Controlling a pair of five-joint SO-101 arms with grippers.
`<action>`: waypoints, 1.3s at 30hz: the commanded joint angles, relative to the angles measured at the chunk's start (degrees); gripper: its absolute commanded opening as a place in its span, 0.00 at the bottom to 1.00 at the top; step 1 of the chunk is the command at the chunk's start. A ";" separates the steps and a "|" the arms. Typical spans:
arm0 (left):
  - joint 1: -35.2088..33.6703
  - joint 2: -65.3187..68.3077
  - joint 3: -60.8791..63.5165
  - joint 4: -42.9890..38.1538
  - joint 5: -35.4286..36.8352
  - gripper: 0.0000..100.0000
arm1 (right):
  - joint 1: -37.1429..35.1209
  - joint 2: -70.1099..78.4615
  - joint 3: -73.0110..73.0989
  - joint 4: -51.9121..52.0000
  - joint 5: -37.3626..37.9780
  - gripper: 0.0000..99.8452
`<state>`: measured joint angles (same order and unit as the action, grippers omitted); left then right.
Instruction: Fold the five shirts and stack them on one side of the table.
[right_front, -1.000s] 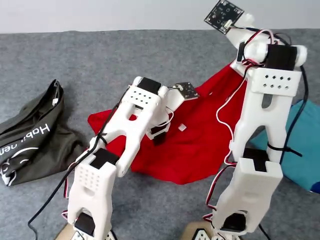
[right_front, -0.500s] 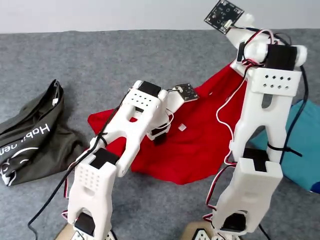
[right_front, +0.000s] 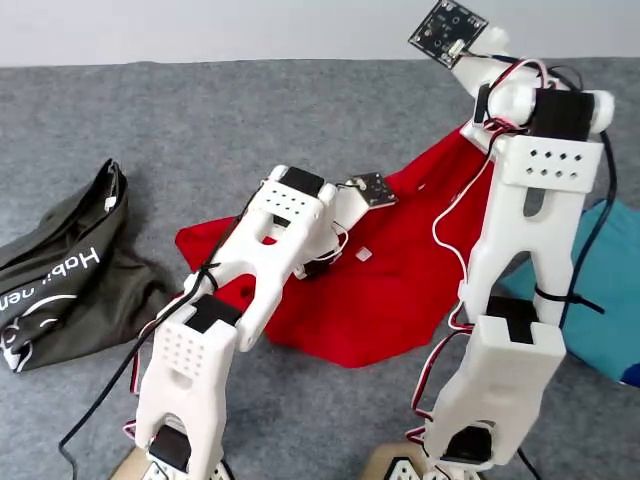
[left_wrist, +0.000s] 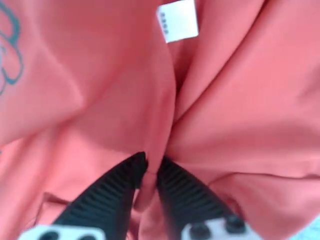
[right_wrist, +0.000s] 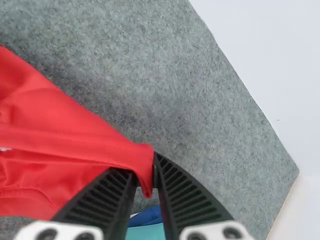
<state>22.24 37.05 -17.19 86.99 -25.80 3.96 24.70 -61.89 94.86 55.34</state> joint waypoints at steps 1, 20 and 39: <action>-0.26 -2.20 -1.54 -0.26 -0.09 0.02 | 0.66 -2.77 -0.62 0.31 0.44 0.01; -7.03 -13.36 -20.35 13.36 -2.90 0.00 | 0.66 -3.56 -0.70 0.31 0.44 0.01; -19.25 -31.21 -39.78 12.92 8.70 0.00 | 4.53 -21.85 -0.70 -4.53 -2.46 0.01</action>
<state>4.75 11.65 -50.86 99.30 -19.38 6.51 9.14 -61.89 93.71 54.90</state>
